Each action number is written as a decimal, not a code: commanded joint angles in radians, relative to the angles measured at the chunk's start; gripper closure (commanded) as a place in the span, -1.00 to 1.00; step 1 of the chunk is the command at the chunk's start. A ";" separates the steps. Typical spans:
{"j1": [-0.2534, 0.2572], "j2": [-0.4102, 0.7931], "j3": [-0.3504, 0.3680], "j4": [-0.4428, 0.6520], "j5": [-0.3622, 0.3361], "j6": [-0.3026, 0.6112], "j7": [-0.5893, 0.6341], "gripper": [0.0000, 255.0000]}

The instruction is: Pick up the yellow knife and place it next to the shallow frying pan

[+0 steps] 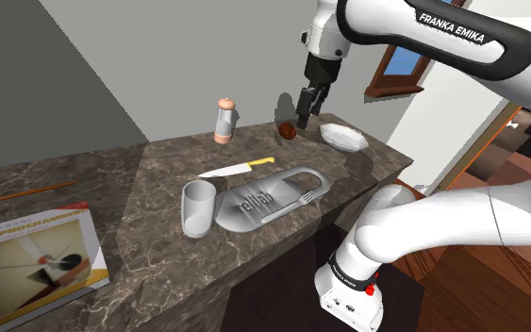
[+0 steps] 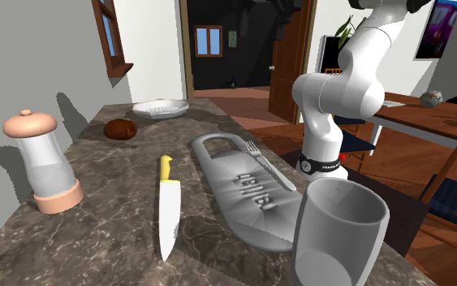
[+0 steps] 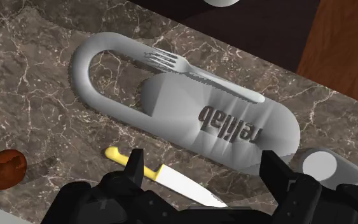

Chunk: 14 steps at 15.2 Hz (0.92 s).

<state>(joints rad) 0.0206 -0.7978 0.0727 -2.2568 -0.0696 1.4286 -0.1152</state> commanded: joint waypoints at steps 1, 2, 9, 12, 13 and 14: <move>0.000 0.000 0.000 0.000 0.000 0.000 0.000 -1.00; 0.009 0.026 -0.005 -0.010 -0.019 0.024 -0.035 -1.00; 0.061 0.224 -0.028 -0.055 -0.147 0.201 -0.260 -1.00; 0.077 0.316 -0.032 -0.064 -0.203 0.279 -0.344 -1.00; 0.081 0.347 -0.032 -0.066 -0.222 0.304 -0.369 -1.00; 0.085 0.379 -0.032 -0.067 -0.241 0.330 -0.395 -1.00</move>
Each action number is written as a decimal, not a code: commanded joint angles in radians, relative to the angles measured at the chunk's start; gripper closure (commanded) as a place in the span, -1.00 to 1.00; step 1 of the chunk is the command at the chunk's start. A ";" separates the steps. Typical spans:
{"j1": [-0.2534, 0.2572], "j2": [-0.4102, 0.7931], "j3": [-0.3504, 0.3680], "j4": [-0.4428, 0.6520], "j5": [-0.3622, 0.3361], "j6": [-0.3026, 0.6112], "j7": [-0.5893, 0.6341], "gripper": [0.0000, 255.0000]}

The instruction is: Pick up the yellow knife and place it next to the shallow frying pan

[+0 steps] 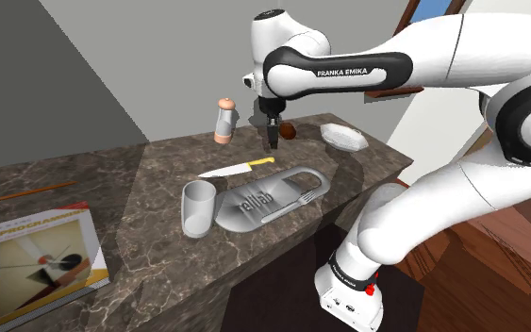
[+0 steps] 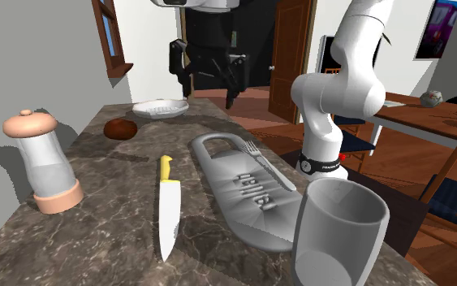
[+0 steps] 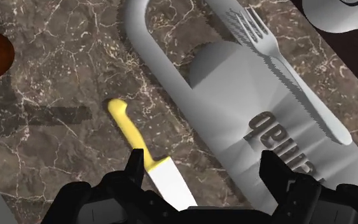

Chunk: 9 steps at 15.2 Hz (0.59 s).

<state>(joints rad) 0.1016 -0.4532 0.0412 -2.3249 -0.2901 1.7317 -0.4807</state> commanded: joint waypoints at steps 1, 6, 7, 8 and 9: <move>0.008 0.066 0.000 0.000 -0.041 0.053 -0.053 -1.00; 0.022 0.230 0.008 0.005 -0.148 0.179 -0.157 -1.00; 0.024 0.264 0.010 0.007 -0.171 0.203 -0.175 -1.00; 0.026 0.297 0.013 0.010 -0.196 0.227 -0.191 -1.00; 0.028 0.331 0.015 0.013 -0.221 0.250 -0.207 -1.00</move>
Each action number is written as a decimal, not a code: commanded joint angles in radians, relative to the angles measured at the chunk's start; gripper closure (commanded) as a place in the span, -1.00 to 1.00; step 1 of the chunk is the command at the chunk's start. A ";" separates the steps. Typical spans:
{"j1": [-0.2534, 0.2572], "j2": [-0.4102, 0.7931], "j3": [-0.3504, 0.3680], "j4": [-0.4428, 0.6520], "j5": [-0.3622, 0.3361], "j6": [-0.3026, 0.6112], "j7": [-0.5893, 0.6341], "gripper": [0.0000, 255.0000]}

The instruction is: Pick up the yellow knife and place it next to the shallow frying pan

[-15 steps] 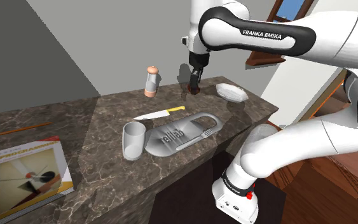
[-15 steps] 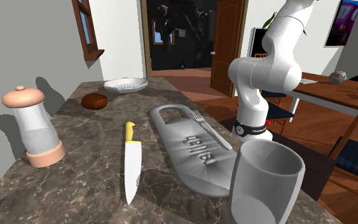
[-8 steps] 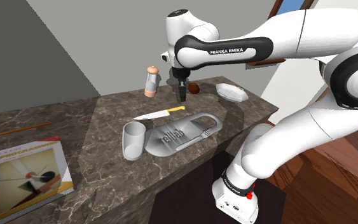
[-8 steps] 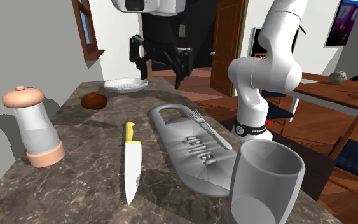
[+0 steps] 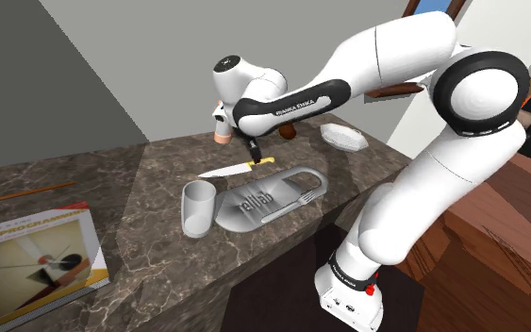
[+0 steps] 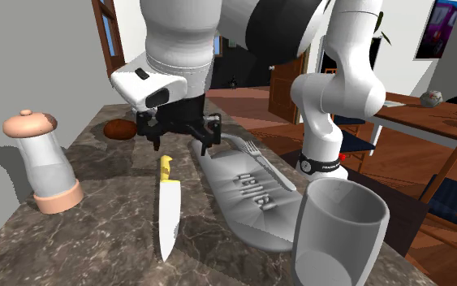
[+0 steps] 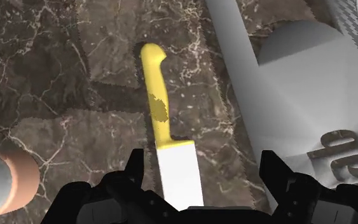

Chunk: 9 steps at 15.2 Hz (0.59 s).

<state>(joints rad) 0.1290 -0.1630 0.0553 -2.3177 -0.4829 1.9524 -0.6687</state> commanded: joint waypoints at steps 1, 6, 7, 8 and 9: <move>0.002 0.075 0.004 0.010 -0.054 0.052 -0.033 -1.00; -0.004 0.155 -0.002 0.000 -0.125 0.130 -0.047 -1.00; -0.008 0.160 -0.005 -0.006 -0.131 0.142 -0.044 -1.00; -0.011 0.166 -0.008 -0.011 -0.138 0.155 -0.041 -1.00; -0.015 0.173 -0.012 -0.017 -0.145 0.167 -0.037 -1.00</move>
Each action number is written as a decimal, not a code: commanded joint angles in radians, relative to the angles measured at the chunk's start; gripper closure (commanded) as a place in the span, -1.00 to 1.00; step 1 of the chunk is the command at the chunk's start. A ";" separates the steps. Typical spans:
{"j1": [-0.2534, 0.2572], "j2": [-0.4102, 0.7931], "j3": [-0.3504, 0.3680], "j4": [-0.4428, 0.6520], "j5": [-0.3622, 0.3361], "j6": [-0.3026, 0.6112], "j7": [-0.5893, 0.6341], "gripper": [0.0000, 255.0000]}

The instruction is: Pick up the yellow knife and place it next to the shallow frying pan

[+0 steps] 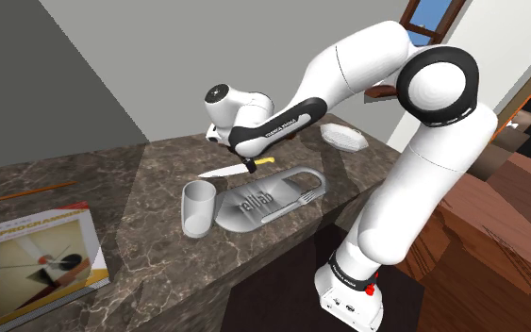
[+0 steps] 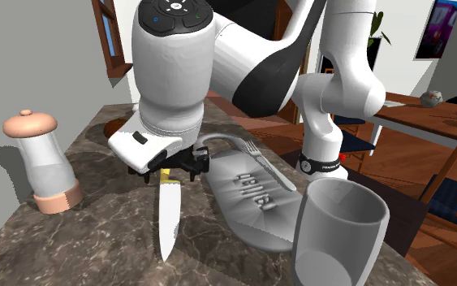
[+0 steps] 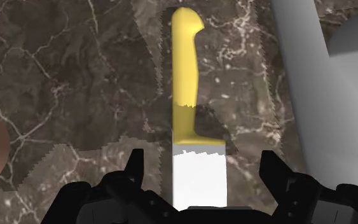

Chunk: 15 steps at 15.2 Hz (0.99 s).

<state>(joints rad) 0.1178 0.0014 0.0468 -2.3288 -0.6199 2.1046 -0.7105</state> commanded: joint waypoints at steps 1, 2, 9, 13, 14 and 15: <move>-0.007 0.015 -0.007 -0.011 -0.015 0.027 0.008 -1.00; -0.009 0.018 -0.009 -0.014 -0.019 0.034 0.010 -1.00; -0.009 0.018 -0.009 -0.014 -0.019 0.034 0.010 -1.00; -0.009 0.019 -0.009 -0.014 -0.018 0.033 0.010 1.00; -0.008 0.019 -0.009 -0.013 -0.018 0.033 0.010 1.00; -0.008 0.017 -0.008 -0.016 -0.018 0.034 0.011 1.00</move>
<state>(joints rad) 0.1121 0.0100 0.0416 -2.3410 -0.6365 2.1303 -0.7003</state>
